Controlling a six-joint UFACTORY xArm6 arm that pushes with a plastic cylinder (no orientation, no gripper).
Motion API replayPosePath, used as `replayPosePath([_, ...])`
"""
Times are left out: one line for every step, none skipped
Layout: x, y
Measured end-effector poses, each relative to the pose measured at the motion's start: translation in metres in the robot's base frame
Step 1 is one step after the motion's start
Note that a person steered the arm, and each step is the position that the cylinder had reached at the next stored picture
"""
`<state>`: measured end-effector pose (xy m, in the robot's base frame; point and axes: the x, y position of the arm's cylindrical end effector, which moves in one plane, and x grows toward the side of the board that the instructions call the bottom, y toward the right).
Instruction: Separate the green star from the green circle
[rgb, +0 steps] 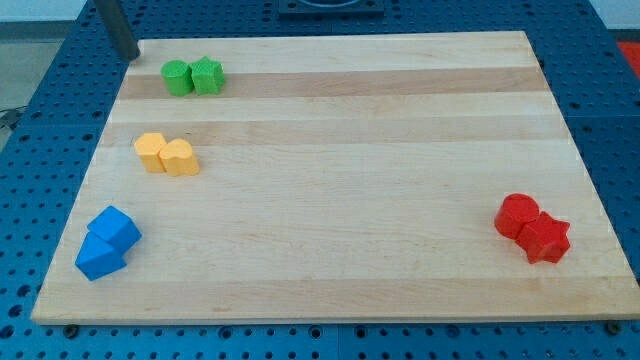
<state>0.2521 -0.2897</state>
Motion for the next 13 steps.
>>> replayPosePath([0.052, 0.04])
replayPosePath([0.045, 0.051])
replayPosePath([0.035, 0.09])
replayPosePath([0.037, 0.113])
replayPosePath([0.037, 0.105])
replayPosePath([0.029, 0.046])
replayPosePath([0.017, 0.033])
replayPosePath([-0.023, 0.04])
replayPosePath([-0.023, 0.04])
replayPosePath([-0.006, 0.071])
replayPosePath([0.02, 0.126])
replayPosePath([0.024, 0.133])
replayPosePath([0.023, 0.126])
